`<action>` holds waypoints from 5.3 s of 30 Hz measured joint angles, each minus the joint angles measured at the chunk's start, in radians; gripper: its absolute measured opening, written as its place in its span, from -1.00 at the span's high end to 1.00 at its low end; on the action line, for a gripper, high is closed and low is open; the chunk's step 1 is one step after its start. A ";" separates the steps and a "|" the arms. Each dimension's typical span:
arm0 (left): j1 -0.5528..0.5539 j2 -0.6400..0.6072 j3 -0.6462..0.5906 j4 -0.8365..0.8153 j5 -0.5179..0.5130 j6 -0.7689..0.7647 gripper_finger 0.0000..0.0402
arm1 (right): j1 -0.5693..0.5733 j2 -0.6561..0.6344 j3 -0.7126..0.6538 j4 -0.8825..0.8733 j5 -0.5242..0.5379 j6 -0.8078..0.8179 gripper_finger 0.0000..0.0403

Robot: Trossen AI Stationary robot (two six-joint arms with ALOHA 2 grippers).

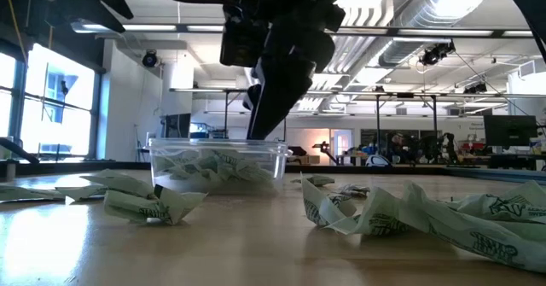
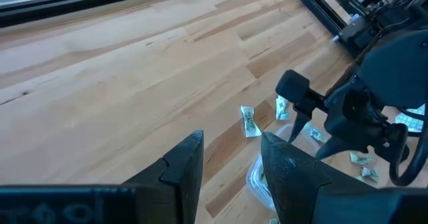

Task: Pick and place Stevia / Truvia into bins
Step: Put the green stevia packet into the transparent bin

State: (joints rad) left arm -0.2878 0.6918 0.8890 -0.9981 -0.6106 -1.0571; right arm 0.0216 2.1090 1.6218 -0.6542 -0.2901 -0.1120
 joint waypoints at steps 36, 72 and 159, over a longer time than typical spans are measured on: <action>0.000 0.045 -0.001 0.000 0.019 -0.021 0.08 | -0.124 -0.038 -0.002 -0.094 0.105 -0.274 -0.39; 0.000 0.042 0.000 -0.031 0.014 -0.014 0.08 | -0.174 0.103 -0.002 0.063 0.088 -0.333 0.09; 0.000 0.162 -0.001 -0.006 0.049 0.168 0.08 | 0.043 -0.018 0.134 -0.346 0.276 0.034 -0.24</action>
State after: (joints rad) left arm -0.2882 0.8539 0.8879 -1.0041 -0.5617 -0.8888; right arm 0.0650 2.0914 1.7556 -1.0005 -0.0139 -0.0778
